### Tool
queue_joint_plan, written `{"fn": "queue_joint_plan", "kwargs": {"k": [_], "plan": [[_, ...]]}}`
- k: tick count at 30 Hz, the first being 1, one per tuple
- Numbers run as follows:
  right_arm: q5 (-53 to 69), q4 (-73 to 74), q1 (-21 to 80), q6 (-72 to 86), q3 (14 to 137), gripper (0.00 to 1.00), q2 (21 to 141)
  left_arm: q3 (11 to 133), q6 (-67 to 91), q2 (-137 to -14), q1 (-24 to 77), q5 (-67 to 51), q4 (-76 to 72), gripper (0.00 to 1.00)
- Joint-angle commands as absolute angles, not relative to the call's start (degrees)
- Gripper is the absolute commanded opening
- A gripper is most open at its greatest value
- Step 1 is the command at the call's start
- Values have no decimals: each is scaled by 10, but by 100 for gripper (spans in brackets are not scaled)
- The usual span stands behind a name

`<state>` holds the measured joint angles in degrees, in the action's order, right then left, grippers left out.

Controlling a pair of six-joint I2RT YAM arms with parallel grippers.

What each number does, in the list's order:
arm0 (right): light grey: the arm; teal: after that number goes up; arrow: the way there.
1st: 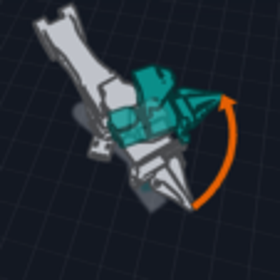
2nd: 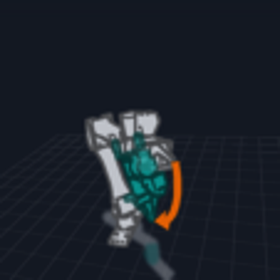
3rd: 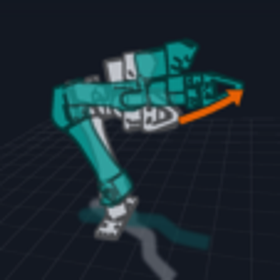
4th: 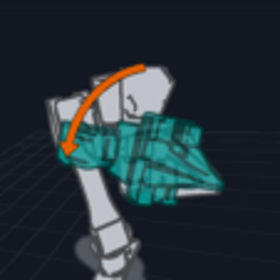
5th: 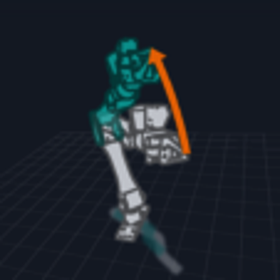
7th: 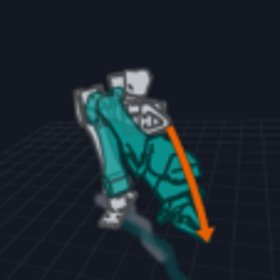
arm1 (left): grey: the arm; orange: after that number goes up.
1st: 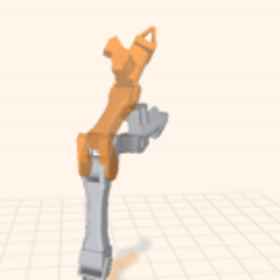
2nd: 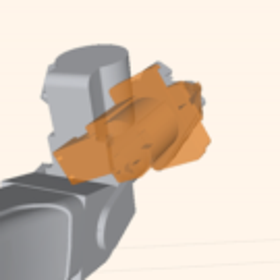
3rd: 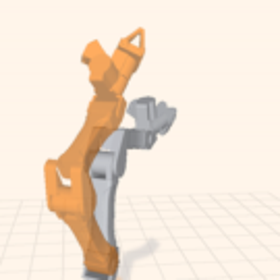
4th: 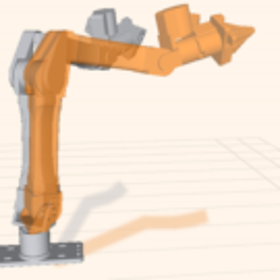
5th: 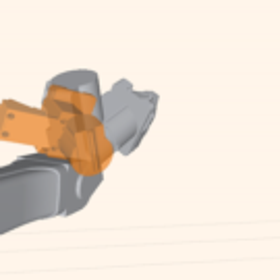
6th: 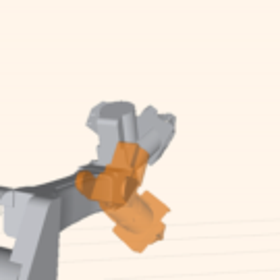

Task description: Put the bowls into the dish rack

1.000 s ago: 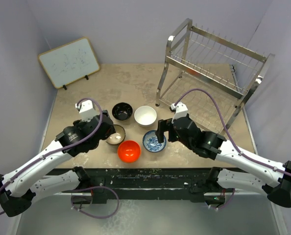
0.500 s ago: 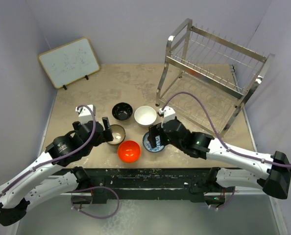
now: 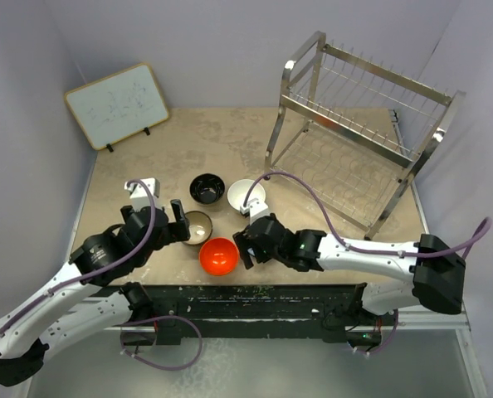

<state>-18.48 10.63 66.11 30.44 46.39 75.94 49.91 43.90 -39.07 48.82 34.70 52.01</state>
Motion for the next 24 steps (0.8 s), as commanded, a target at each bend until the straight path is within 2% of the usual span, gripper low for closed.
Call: {"fn": "queue_joint_plan", "kwargs": {"k": [1,9,21,24], "plan": [[-192,87,674,300,486,82,768,505,431,-377,488,348,518,99],[-203,106,674,277,493,56,801,499,433,-366,488,341,520,99],[-188,82,674,257,490,56,836,496,432,-359,488,344,519,99],[-186,73,674,249,491,49,848,496,431,-361,488,344,519,99]]}}
